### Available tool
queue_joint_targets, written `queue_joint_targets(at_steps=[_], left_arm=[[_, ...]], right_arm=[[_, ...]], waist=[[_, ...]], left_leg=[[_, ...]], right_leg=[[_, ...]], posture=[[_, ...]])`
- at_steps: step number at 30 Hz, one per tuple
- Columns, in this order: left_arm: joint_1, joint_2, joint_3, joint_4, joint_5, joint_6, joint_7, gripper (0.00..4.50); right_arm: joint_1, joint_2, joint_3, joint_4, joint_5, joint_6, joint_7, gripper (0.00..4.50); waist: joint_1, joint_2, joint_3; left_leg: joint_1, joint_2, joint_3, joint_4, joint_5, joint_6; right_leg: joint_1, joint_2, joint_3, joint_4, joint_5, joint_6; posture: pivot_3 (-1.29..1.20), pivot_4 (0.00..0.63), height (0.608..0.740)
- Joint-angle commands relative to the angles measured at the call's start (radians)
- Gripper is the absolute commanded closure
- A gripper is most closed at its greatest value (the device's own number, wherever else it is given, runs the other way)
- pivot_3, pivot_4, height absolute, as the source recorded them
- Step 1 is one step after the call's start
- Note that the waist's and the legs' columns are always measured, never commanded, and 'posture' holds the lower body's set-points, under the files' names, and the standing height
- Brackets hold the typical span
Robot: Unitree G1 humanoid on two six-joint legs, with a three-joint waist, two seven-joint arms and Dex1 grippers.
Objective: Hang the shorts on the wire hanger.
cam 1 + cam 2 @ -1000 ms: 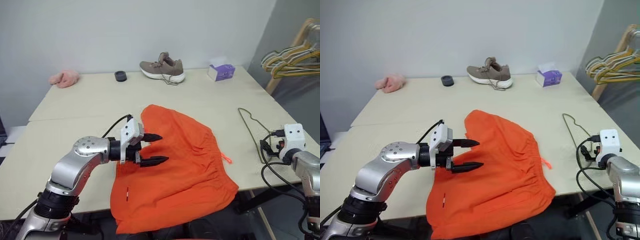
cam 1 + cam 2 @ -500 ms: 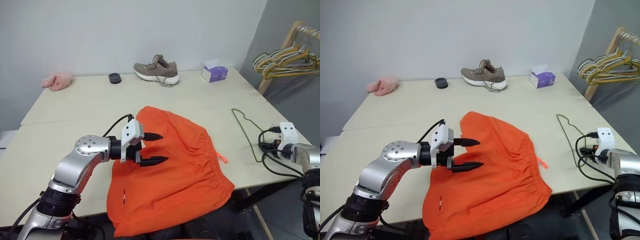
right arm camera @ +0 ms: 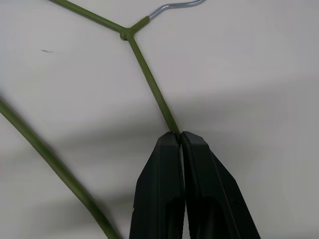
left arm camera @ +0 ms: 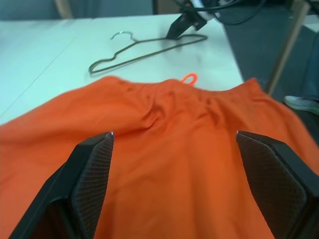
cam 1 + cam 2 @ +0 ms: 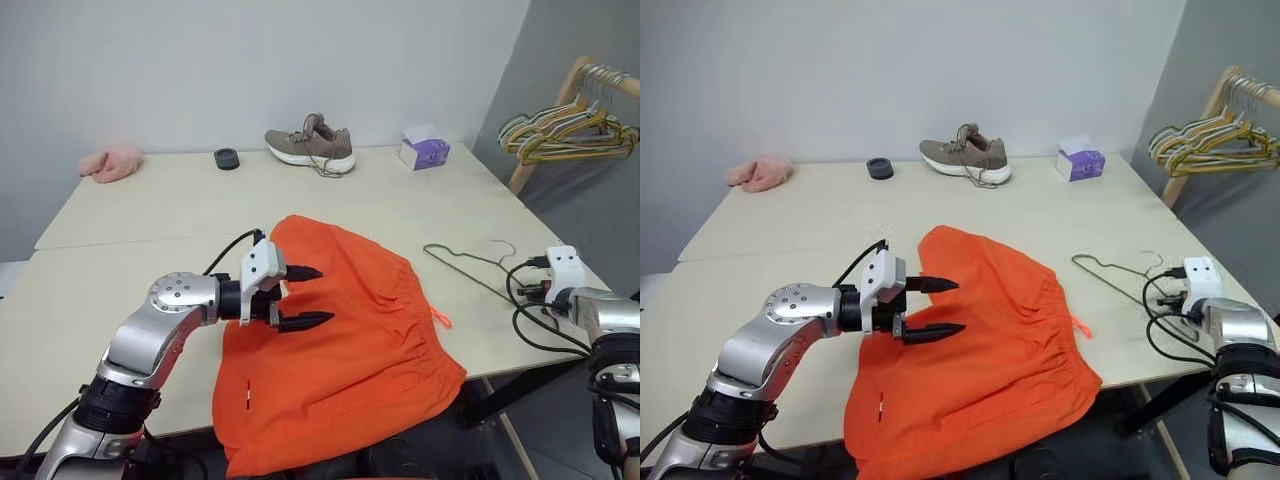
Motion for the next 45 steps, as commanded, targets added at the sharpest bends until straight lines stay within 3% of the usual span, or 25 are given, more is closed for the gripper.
queue_joint_targets(at_steps=[1,5,12,17,21,24,32,36,43,45], left_arm=[[-0.044,-0.016,0.039,0.043,0.034,-0.035,0.051,0.03],[-0.063,-0.028,0.048,0.064,0.035,-0.032,0.071,0.01],[-0.055,-0.033,0.039,0.039,0.029,-0.009,0.072,0.01],[-0.062,-0.040,0.037,0.039,0.030,-0.002,0.078,0.01],[-0.062,-0.041,0.031,0.023,0.013,0.021,0.059,0.01],[-0.056,-0.038,0.031,0.006,-0.003,0.039,0.040,0.00],[-0.031,-0.015,0.032,-0.063,-0.051,0.079,-0.016,0.00],[-0.041,-0.017,0.031,-0.057,-0.044,0.074,-0.018,0.00],[-0.045,-0.015,0.019,-0.036,-0.026,0.045,-0.036,0.00],[-0.041,-0.013,0.018,-0.036,-0.024,0.039,-0.040,0.00]], right_arm=[[-0.006,-0.002,-0.004,-0.084,-0.009,-0.056,-0.011,4.50],[0.022,-0.014,-0.024,-0.183,0.023,-0.001,0.021,4.50],[0.140,-0.030,-0.048,-0.390,0.039,0.065,0.032,4.50],[0.171,-0.039,-0.057,-0.426,0.022,0.065,0.002,4.50],[0.201,-0.063,-0.033,-0.433,0.042,0.138,0.070,4.50],[0.204,-0.054,-0.055,-0.442,0.061,0.174,0.065,3.77],[0.158,-0.087,0.002,-0.394,0.025,0.127,0.109,1.03],[0.065,-0.099,0.047,-0.249,-0.003,0.078,0.143,1.03],[-0.175,-0.117,0.175,0.181,-0.100,-0.013,0.279,1.03],[-0.208,-0.125,0.235,0.272,-0.149,-0.048,0.342,1.41]], waist=[[0.000,0.008,0.005],[0.004,0.022,0.012],[0.006,0.024,0.013],[0.005,0.026,0.014],[0.004,0.026,0.014],[0.001,0.026,0.014],[0.000,0.026,0.014],[0.000,0.026,0.015],[0.000,0.027,0.016],[0.000,0.027,0.016]], left_leg=[[-0.001,0.000,0.001,0.000,0.000,0.000],[-0.004,-0.002,0.001,-0.001,0.000,0.000],[-0.004,-0.002,0.001,-0.004,0.000,0.000],[-0.003,-0.004,0.002,-0.003,0.000,0.001],[-0.003,-0.003,0.002,-0.002,0.000,0.001],[-0.003,-0.003,0.002,-0.002,0.000,0.001],[-0.002,-0.003,0.003,-0.002,0.000,0.001],[-0.002,-0.003,0.004,-0.002,0.000,0.001],[-0.002,-0.003,0.004,-0.002,0.000,0.001],[-0.002,-0.003,0.004,-0.003,0.000,0.001]], right_leg=[[-0.002,0.000,0.000,0.001,0.000,0.000],[-0.006,0.000,0.001,0.003,0.001,0.001],[-0.006,-0.001,0.001,0.003,-0.001,0.003],[-0.006,-0.001,0.001,0.003,0.000,0.004],[-0.006,-0.001,0.001,0.003,0.000,0.004],[-0.006,-0.001,0.001,0.003,0.000,0.004],[-0.006,0.000,0.001,0.003,0.000,0.004],[-0.006,0.000,0.001,0.002,0.000,0.004],[-0.006,0.000,0.001,0.002,0.000,0.004],[-0.006,0.000,0.001,0.002,0.000,0.004]], posture=[[-0.24,0.042,0.740],[-0.24,0.043,0.740],[-0.25,0.047,0.740],[-0.25,0.050,0.740],[-0.26,0.050,0.740],[-0.25,0.050,0.740],[-0.25,0.051,0.740],[-0.25,0.053,0.740],[-0.24,0.055,0.740],[-0.23,0.054,0.740]])
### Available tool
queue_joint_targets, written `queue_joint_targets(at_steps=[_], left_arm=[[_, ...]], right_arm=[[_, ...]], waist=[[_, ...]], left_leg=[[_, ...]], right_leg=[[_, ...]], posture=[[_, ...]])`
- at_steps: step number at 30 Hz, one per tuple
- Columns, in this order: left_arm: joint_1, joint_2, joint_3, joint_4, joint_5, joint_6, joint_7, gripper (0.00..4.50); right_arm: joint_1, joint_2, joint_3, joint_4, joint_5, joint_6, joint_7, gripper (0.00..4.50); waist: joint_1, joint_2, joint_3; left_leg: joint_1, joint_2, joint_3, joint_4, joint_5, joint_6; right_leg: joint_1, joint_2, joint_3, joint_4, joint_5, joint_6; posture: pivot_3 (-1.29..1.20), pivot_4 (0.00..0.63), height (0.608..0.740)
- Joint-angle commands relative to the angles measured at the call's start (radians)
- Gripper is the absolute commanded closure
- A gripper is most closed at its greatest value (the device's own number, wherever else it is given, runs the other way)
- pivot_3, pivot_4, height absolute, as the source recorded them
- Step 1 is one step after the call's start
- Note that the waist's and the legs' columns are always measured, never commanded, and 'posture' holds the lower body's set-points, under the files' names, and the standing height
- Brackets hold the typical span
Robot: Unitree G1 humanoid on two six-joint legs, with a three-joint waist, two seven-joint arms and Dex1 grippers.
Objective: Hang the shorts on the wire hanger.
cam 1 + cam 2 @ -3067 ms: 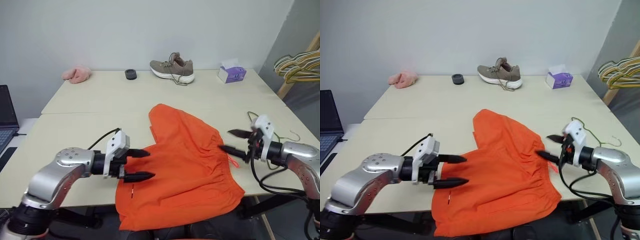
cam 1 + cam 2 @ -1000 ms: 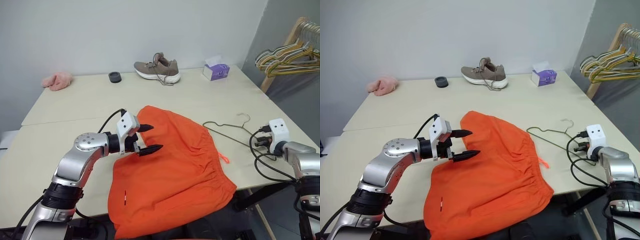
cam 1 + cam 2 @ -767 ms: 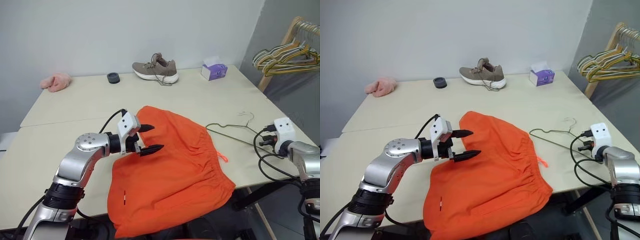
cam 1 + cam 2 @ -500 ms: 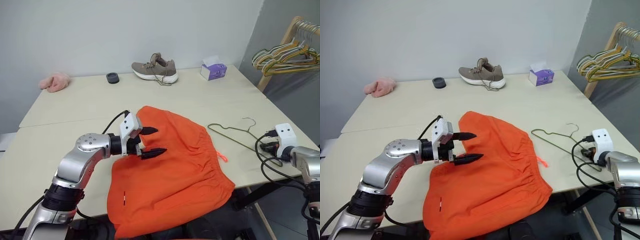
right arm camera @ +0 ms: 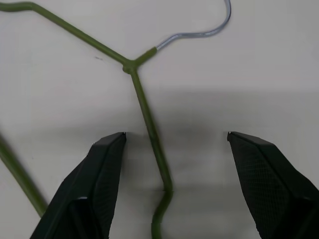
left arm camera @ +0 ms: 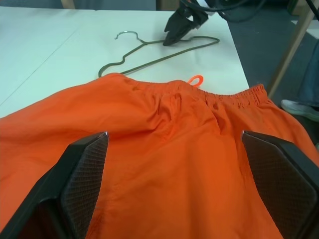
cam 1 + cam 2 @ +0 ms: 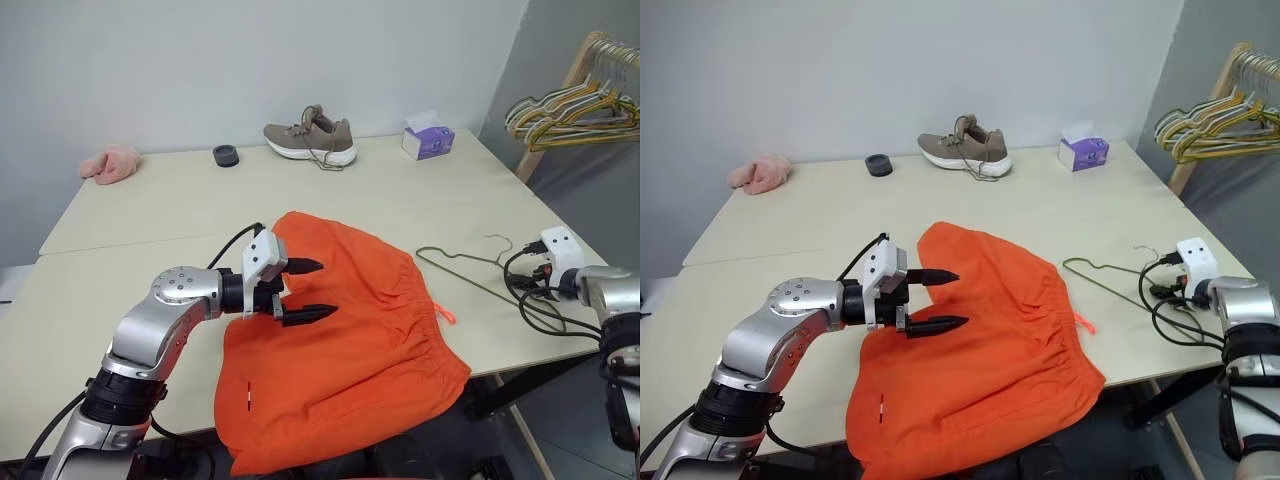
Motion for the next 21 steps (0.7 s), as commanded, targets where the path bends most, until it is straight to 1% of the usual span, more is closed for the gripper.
queue_joint_targets(at_steps=[1,4,6,9,10,11,14,15,16,18,20,21], left_arm=[[-0.008,0.010,0.008,-0.011,0.005,-0.026,-0.010,0.00],[-0.003,0.010,0.010,-0.015,0.008,-0.028,-0.011,0.00],[0.011,0.013,0.017,-0.026,0.007,-0.028,-0.004,0.00],[0.031,0.017,0.026,-0.043,0.004,-0.027,0.006,0.00],[0.035,0.018,0.028,-0.045,0.003,-0.027,0.008,0.00],[0.039,0.018,0.029,-0.048,0.003,-0.027,0.011,0.00],[0.043,0.016,0.033,-0.050,0.002,-0.025,0.026,0.00],[0.042,0.014,0.035,-0.047,0.001,-0.025,0.031,0.00],[0.039,0.012,0.036,-0.041,0.002,-0.024,0.036,0.00],[0.027,0.005,0.041,-0.021,0.009,-0.028,0.051,0.00],[0.010,-0.003,0.047,0.003,0.017,-0.034,0.071,0.00],[0.000,-0.009,0.051,0.017,0.023,-0.038,0.087,0.00]], right_arm=[[-0.042,-0.023,0.079,0.147,-0.082,-0.050,0.096,1.66],[-0.061,-0.014,0.104,0.214,-0.106,-0.058,0.141,2.68],[-0.047,0.001,0.115,0.239,-0.117,-0.057,0.155,3.39],[-0.026,0.026,0.094,0.258,-0.115,-0.075,0.089,4.38],[-0.023,0.030,0.088,0.260,-0.114,-0.082,0.070,4.48],[-0.017,0.033,0.082,0.260,-0.115,-0.097,0.045,4.48],[-0.003,0.043,0.052,0.250,-0.108,-0.162,-0.055,4.48],[-0.007,0.046,0.032,0.247,-0.096,-0.180,-0.090,4.48],[-0.011,0.044,0.021,0.240,-0.094,-0.211,-0.121,4.48],[-0.032,0.040,-0.012,0.219,-0.079,-0.255,-0.173,4.48],[-0.050,0.032,-0.025,0.191,-0.076,-0.297,-0.200,4.48],[-0.054,0.024,-0.024,0.166,-0.081,-0.331,-0.202,4.48]], waist=[[0.001,0.000,0.000],[0.006,-0.001,0.000],[0.008,-0.002,-0.002],[0.010,-0.011,-0.007],[0.012,-0.013,-0.008],[0.016,-0.017,-0.011],[0.028,-0.022,-0.014],[0.030,-0.023,-0.015],[0.032,-0.023,-0.015],[0.034,-0.020,-0.013],[0.033,-0.013,-0.008],[0.033,-0.010,-0.006]], left_leg=[[0.000,0.000,0.000,0.000,0.000,0.000],[0.000,0.000,-0.002,0.000,0.000,0.000],[0.000,0.000,-0.003,0.002,0.000,0.000],[0.002,0.001,-0.005,0.002,0.000,0.000],[0.003,0.001,-0.006,0.002,0.000,0.000],[0.004,0.001,-0.006,0.003,0.000,0.000],[0.009,0.001,-0.007,0.003,0.000,0.000],[0.011,0.001,-0.007,0.003,-0.001,0.000],[0.012,0.001,-0.007,0.003,-0.001,0.001],[0.012,0.000,-0.006,0.003,-0.001,0.001],[0.012,-0.001,-0.005,0.003,-0.001,0.001],[0.011,-0.002,-0.004,0.003,-0.001,0.002]], right_leg=[[0.000,0.000,0.000,0.000,0.000,0.000],[0.002,0.000,-0.001,-0.001,0.000,0.000],[0.003,-0.001,-0.001,-0.001,0.000,0.000],[0.006,-0.001,-0.002,-0.001,0.000,-0.001],[0.008,-0.001,-0.003,-0.001,0.001,-0.002],[0.010,-0.001,-0.003,-0.001,0.001,-0.002],[0.015,-0.002,-0.003,-0.004,0.000,-0.002],[0.017,-0.002,-0.003,-0.006,-0.003,-0.007],[0.017,-0.003,-0.003,-0.006,-0.003,-0.008],[0.018,-0.003,-0.002,-0.006,-0.003,-0.008],[0.018,-0.003,-0.001,-0.006,-0.002,-0.008],[0.017,-0.003,-0.001,-0.005,-0.001,-0.006]], posture=[[-0.23,0.054,0.740],[-0.23,0.054,0.740],[-0.21,0.049,0.740],[-0.21,0.049,0.740],[-0.21,0.049,0.740],[-0.20,0.046,0.740],[-0.20,0.045,0.740],[-0.20,0.045,0.740],[-0.20,0.045,0.740],[-0.20,0.045,0.740],[-0.21,0.043,0.740],[-0.21,0.043,0.740]])
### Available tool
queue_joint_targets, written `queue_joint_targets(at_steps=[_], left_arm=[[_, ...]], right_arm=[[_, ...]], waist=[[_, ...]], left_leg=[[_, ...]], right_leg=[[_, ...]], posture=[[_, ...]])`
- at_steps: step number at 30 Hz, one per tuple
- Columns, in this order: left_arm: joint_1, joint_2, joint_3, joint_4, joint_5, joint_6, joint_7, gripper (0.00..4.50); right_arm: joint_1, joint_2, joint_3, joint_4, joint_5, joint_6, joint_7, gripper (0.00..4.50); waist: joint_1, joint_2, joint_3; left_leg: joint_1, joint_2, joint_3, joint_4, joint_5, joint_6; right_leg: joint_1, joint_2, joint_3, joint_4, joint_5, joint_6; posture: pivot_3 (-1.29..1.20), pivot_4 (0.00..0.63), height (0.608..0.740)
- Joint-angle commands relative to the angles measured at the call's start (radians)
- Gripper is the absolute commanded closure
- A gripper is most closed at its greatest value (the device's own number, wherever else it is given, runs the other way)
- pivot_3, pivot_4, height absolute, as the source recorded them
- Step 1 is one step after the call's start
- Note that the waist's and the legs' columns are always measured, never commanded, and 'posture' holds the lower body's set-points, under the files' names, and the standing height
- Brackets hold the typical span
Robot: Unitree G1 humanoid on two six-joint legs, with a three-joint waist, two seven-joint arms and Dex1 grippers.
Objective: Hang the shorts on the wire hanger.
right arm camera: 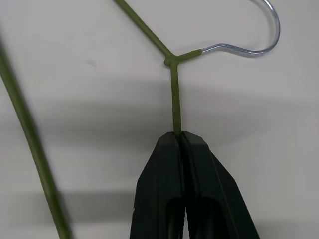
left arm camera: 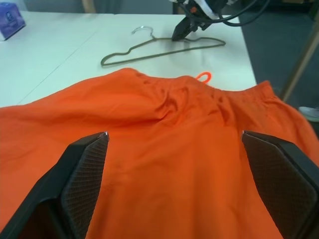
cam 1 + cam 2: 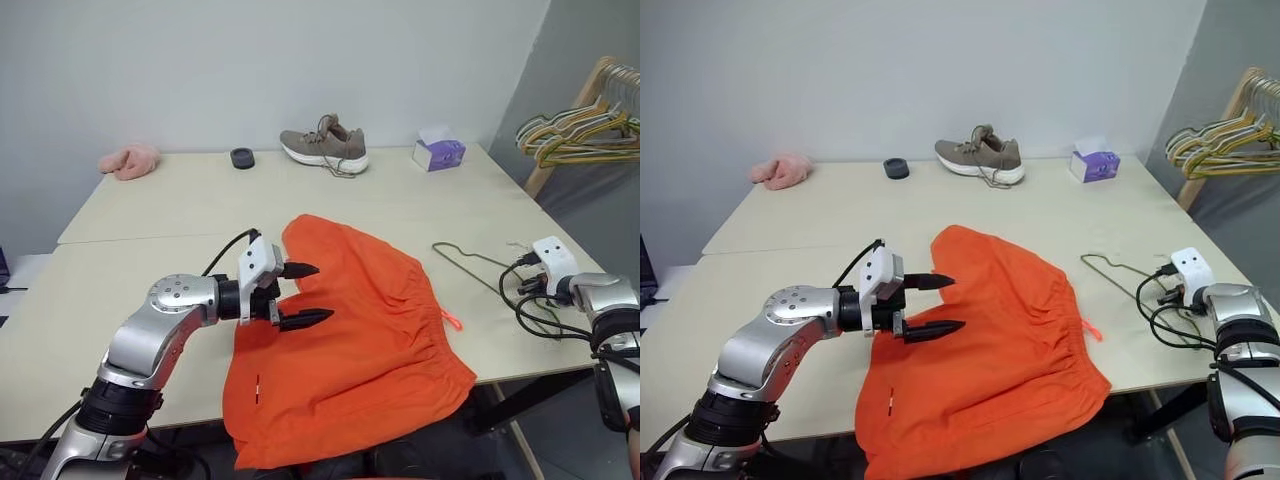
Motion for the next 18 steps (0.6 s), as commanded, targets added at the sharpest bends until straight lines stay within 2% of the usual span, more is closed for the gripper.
queue_joint_targets(at_steps=[1,6,11,15,18], left_arm=[[-0.051,-0.017,0.040,0.032,0.023,-0.026,0.053,0.00],[-0.147,-0.039,0.085,0.160,0.045,-0.053,0.115,0.00],[-0.267,-0.042,0.132,0.289,0.017,-0.013,0.128,0.00],[-0.343,-0.011,0.131,0.368,-0.014,0.055,0.044,0.00],[-0.344,0.046,0.077,0.351,-0.045,0.148,-0.095,0.00]], right_arm=[[-0.032,-0.026,-0.027,-0.078,-0.006,-0.092,-0.036,4.48],[0.036,-0.057,-0.025,-0.400,-0.010,-0.189,-0.002,4.48],[0.138,-0.050,-0.001,-0.717,-0.032,-0.250,0.005,4.48],[0.175,-0.066,0.067,-0.886,-0.132,-0.402,0.005,4.48],[0.163,-0.059,0.110,-0.969,-0.182,-0.489,0.017,4.48]], waist=[[-0.001,0.006,0.003],[-0.009,0.016,0.006],[-0.006,0.016,0.006],[-0.009,0.016,0.006],[-0.021,0.016,0.006]], left_leg=[[-0.001,0.000,0.000,0.000,0.000,0.000],[-0.012,0.000,0.003,0.000,0.000,0.000],[-0.013,0.001,0.002,-0.001,0.000,0.000],[-0.013,0.000,0.003,-0.001,0.000,0.000],[-0.013,0.000,0.003,-0.001,0.000,0.000]], right_leg=[[-0.002,0.000,0.000,0.001,0.002,0.003],[-0.018,0.002,0.001,0.007,0.003,0.005],[-0.018,0.002,0.000,0.007,0.001,0.007],[-0.018,0.001,0.000,0.007,0.001,0.008],[-0.018,0.001,0.000,0.007,0.001,0.009]], posture=[[-0.21,0.043,0.740],[-0.23,0.041,0.740],[-0.24,0.039,0.740],[-0.25,0.038,0.740],[-0.26,0.039,0.740]])
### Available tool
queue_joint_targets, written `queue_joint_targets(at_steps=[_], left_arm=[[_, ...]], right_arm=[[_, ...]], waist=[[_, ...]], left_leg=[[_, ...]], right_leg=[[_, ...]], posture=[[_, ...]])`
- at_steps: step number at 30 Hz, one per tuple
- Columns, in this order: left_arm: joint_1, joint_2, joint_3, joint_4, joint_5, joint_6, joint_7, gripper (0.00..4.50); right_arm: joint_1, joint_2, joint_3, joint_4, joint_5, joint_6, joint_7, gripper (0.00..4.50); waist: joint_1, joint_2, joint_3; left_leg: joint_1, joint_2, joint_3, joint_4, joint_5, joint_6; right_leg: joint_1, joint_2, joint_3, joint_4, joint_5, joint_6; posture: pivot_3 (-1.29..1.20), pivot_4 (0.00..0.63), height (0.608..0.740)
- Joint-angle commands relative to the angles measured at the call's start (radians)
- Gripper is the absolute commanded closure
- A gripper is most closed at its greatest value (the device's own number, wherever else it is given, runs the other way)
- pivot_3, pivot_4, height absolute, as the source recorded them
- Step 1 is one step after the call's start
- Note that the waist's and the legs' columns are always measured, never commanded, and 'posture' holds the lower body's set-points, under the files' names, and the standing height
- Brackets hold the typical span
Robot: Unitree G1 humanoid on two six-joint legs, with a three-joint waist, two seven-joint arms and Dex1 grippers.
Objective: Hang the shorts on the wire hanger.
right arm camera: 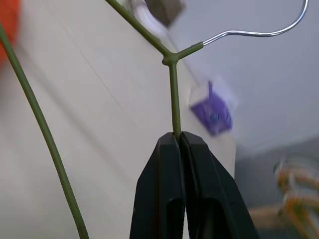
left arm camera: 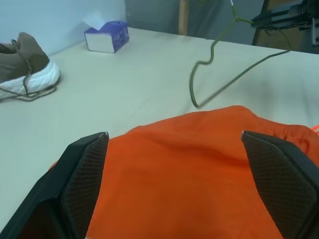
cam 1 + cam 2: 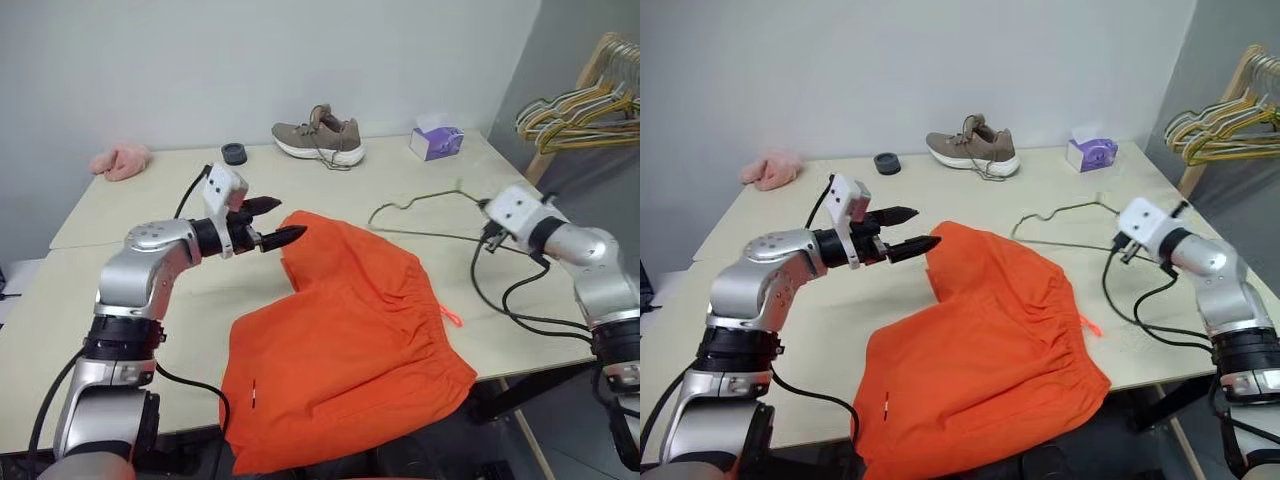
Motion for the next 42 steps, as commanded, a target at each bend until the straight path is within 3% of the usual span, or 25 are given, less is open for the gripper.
queue_joint_targets(at_steps=[1,12,23,27,38,42], left_arm=[[-0.015,0.062,-0.052,-0.031,-0.038,0.083,-0.151,0.00],[0.022,0.082,-0.155,-0.033,0.035,0.051,-0.255,0.00],[0.049,0.043,-0.158,-0.018,0.052,0.023,-0.259,0.00],[0.063,0.035,-0.158,-0.039,0.044,0.030,-0.266,0.87],[0.090,0.033,-0.150,-0.076,0.045,0.040,-0.262,4.35],[0.096,0.032,-0.148,-0.077,0.051,0.034,-0.250,4.45]], right_arm=[[-0.037,-0.008,0.026,-0.117,-0.057,-0.110,0.009,4.48],[-0.103,0.053,0.067,-0.220,-0.073,-0.160,0.068,4.48],[-0.104,0.114,0.069,-0.286,-0.047,-0.132,0.105,4.48],[-0.097,0.133,0.066,-0.302,-0.038,-0.112,0.113,4.50],[-0.082,0.153,0.072,-0.329,-0.028,-0.093,0.135,4.50],[-0.056,0.153,0.084,-0.354,-0.020,-0.093,0.162,4.50]], waist=[[-0.013,0.000,0.000],[-0.020,0.000,0.000],[-0.020,0.000,0.000],[-0.020,0.000,0.000],[-0.019,0.000,0.000],[-0.019,0.000,0.000]], left_leg=[[0.000,0.000,0.000,0.000,0.000,0.000],[0.001,0.001,-0.002,0.000,0.000,0.000],[0.000,0.001,-0.002,0.001,0.000,0.000],[0.001,0.001,-0.003,0.001,0.000,0.000],[0.001,0.001,-0.003,0.002,0.000,0.000],[0.001,0.001,-0.003,0.002,0.000,0.000]], right_leg=[[0.000,0.000,0.000,0.000,0.000,0.000],[0.000,0.000,0.000,0.001,0.002,-0.004],[0.000,0.000,0.000,0.002,0.003,-0.005],[0.000,0.000,0.000,0.002,0.003,-0.005],[0.000,0.000,0.000,0.004,0.003,-0.005],[0.000,0.000,0.000,0.006,0.003,-0.005]], posture=[[-0.26,0.039,0.740],[-0.27,0.040,0.740],[-0.27,0.043,0.740],[-0.27,0.044,0.740],[-0.26,0.046,0.740],[-0.26,0.046,0.740]])
